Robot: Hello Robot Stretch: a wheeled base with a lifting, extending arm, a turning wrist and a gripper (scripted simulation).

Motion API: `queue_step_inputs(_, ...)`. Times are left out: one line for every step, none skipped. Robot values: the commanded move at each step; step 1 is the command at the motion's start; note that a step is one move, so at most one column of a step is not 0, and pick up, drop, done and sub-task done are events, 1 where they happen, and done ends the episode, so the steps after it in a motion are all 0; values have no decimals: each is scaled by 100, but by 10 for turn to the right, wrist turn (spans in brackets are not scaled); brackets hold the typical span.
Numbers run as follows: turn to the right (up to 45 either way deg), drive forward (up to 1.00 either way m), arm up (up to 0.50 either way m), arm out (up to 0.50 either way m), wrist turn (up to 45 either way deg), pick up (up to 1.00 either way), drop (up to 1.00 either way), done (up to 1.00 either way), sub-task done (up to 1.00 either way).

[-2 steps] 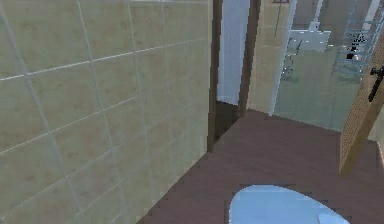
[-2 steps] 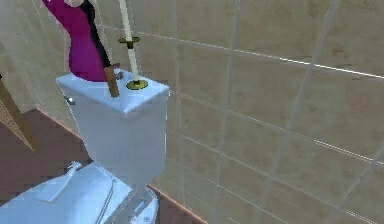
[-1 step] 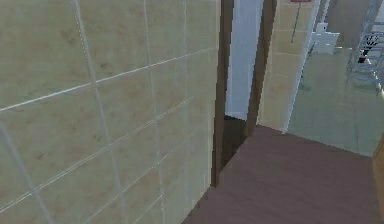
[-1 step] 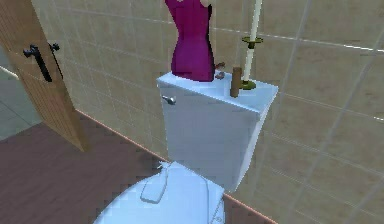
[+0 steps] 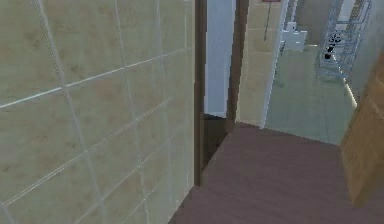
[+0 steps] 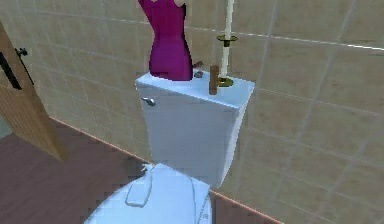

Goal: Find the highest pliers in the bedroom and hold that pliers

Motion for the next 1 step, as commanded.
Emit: queue_step_inputs(0, 70, 0, 0, 0, 0, 0, 0, 0)
